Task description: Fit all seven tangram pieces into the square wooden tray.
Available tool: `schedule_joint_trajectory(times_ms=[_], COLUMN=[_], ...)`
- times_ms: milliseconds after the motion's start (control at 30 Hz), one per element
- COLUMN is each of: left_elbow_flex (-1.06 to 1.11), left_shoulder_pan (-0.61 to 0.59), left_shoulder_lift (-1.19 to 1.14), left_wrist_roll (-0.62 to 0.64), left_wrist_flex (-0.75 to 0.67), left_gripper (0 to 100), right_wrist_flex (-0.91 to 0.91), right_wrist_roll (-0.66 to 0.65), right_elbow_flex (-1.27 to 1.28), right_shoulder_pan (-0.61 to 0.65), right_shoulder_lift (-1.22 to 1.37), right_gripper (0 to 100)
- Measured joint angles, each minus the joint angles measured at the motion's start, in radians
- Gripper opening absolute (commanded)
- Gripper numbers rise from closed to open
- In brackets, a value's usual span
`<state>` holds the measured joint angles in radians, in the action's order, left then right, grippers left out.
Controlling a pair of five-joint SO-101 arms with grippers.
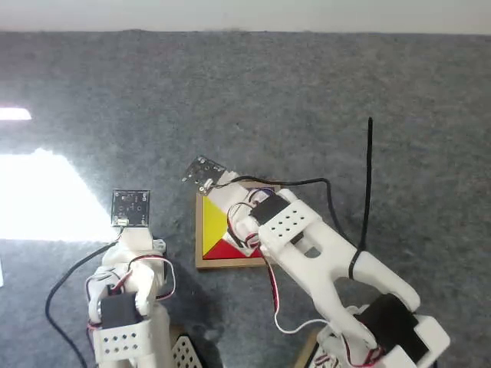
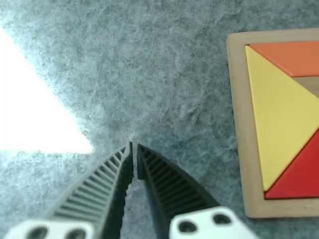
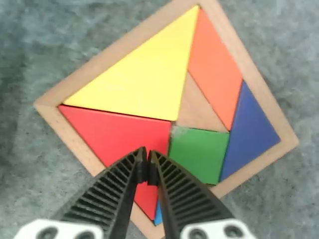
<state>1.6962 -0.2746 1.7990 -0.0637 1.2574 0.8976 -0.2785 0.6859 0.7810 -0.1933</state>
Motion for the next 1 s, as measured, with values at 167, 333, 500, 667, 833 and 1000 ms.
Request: schedule_joint_trajectory(times_ms=[167, 333, 500, 667, 833, 1000], left_elbow_flex=[0.000, 0.000, 0.000, 0.000, 0.000, 0.000], left_shoulder_pan=[0.000, 0.000, 0.000, 0.000, 0.000, 0.000], left_shoulder_lift=[0.000, 0.000, 0.000, 0.000, 0.000, 0.000], left_wrist_roll=[0.000, 0.000, 0.000, 0.000, 0.000, 0.000], left_wrist_flex=[0.000, 0.000, 0.000, 0.000, 0.000, 0.000], left_gripper=[1, 1, 1, 1, 1, 1], right_wrist_flex=[-0.025, -0.044, -0.043, -0.044, -0.044, -0.035], right_wrist_roll=[0.000, 0.000, 0.000, 0.000, -0.026, -0.035], right_elbow_flex=[0.000, 0.000, 0.000, 0.000, 0.000, 0.000], right_shoulder_pan=[0.000, -0.061, -0.146, -0.143, -0.126, -0.124], right_shoulder_lift=[0.032, 0.046, -0.009, -0.028, 0.025, 0.031], right_gripper=[1.9, 2.0, 2.0, 2.0, 2.0, 2.0])
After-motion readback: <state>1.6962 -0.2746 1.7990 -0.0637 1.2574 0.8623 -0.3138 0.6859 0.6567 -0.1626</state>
